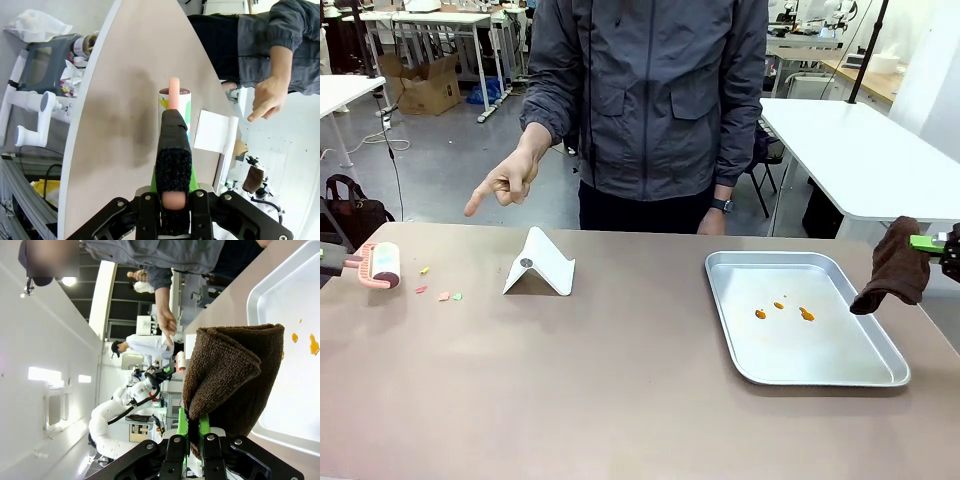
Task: Clean the surface of the table.
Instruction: If a person points to the right, clean the right side of the table with your right hand, and if they point to the left, clean the left side with your left hand.
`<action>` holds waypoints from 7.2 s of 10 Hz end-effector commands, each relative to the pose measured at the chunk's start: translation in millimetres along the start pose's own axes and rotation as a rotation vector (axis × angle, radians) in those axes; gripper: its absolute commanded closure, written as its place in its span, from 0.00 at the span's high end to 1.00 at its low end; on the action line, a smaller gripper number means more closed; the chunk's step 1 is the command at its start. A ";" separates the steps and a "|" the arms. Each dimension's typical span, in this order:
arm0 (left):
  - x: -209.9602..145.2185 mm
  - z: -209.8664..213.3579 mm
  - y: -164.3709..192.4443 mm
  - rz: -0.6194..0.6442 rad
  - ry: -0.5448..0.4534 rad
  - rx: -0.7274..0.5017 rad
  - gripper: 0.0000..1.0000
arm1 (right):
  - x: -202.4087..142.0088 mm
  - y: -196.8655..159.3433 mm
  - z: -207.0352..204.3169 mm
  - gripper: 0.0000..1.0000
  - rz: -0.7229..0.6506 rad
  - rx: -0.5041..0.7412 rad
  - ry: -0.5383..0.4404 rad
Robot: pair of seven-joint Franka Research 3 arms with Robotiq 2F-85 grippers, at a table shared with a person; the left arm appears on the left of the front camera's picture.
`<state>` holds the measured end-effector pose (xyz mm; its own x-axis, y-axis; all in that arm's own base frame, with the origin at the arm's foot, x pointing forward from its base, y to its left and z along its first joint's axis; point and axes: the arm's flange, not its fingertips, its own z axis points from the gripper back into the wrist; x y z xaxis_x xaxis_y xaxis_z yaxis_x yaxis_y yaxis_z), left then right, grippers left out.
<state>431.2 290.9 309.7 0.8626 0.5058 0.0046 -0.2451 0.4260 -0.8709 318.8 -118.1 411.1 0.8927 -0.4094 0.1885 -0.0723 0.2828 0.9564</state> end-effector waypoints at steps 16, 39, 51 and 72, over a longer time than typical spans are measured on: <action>21.2 -72.2 -18.0 -0.118 0.260 0.170 0.22 | -1.3 5.4 2.2 0.00 -0.011 0.008 0.002; -74.8 55.4 -57.5 -0.262 0.597 -0.282 0.22 | -1.3 5.4 2.2 0.00 -0.011 0.008 0.002; -63.8 45.9 -29.6 -0.195 0.504 -0.192 0.22 | -1.3 5.4 2.2 0.00 -0.011 0.008 0.002; 8.7 -102.8 -29.8 -0.062 0.505 0.239 0.22 | -1.3 5.4 2.2 0.00 -0.011 0.008 0.002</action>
<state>494.8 219.9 301.6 0.9778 0.0881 -0.1903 -0.2068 0.5541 -0.8063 318.6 -117.6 411.7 0.8929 -0.4082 0.1901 -0.0747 0.2820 0.9565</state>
